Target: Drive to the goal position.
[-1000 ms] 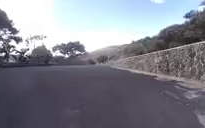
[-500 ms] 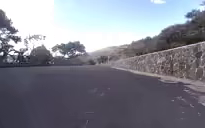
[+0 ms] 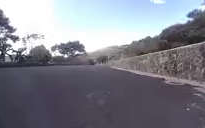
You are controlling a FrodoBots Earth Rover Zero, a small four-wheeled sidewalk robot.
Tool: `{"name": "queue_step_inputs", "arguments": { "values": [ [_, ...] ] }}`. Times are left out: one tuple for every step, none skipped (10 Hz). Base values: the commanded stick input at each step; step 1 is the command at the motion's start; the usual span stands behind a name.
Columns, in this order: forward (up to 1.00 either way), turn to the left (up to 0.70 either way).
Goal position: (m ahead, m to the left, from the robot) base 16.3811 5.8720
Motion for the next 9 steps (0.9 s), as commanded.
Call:
{"name": "queue_step_inputs", "arguments": {
  "values": [
    [0.7, 0.0],
    [0.7, 0.0],
    [0.7, 0.0],
    [0.7, 0.0],
    [0.7, 0.0],
    [0.7, 0.0],
    [0.7, 0.0],
    [0.7, 0.0],
    [0.7, 0.0]
  ]
}}
